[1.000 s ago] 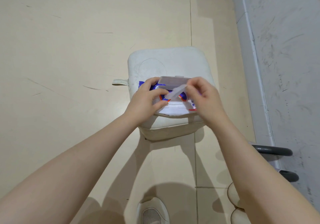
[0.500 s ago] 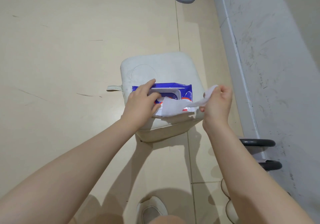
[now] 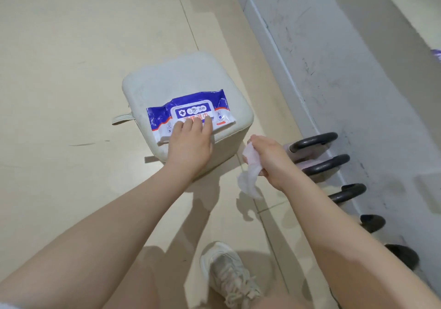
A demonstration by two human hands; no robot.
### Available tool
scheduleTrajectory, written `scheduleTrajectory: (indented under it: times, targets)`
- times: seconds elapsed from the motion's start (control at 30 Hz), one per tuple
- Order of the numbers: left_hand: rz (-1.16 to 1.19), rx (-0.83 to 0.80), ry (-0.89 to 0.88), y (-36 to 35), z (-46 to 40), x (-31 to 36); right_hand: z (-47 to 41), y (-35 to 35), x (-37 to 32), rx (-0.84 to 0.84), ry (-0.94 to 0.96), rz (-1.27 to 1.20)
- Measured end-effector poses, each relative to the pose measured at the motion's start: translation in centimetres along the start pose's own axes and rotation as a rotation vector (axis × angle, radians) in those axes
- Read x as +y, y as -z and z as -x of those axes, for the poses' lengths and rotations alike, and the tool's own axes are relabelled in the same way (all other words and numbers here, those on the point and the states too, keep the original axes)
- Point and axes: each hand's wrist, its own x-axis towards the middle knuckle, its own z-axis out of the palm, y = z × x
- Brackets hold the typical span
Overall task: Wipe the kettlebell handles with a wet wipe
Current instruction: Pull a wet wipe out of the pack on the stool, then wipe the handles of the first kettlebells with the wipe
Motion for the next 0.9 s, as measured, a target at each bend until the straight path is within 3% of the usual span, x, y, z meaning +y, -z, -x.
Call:
scheduleTrajectory:
  times: [0.1, 0.17, 0.23, 0.5, 0.6, 0.73, 0.9]
  targets:
    - [0.445, -0.057, 0.043, 2.0, 0.4, 3.7, 1.8, 1.4, 0.7, 0.099, 0.018, -0.016]
    - [0.888, -0.258, -0.001, 3.5, 1.4, 6.3, 3.0, 2.7, 1.2, 0.162, 0.051, -0.027]
    - [1.096, -0.485, -0.001, 4.2, 2.0, 8.6, 4.1, 4.3, 1.7, 0.192, 0.090, -0.060]
    - [1.129, -0.726, -0.080, 1.3, -0.1, 14.5, 3.0, 11.6, 5.3, 0.315, 0.077, -0.029]
    - [1.164, -0.680, 0.001, 0.1, -1.9, 16.6, 1.5, 14.2, 6.3, 0.192, 0.086, -0.047]
    - [1.205, -0.627, 0.140, -0.8, -3.6, 19.2, -0.4, 16.6, 6.5, -0.125, 0.205, 0.063]
    - [1.140, -0.545, 0.206, -2.0, -4.7, 20.9, -2.9, 17.9, 5.9, -0.145, 0.109, 0.208]
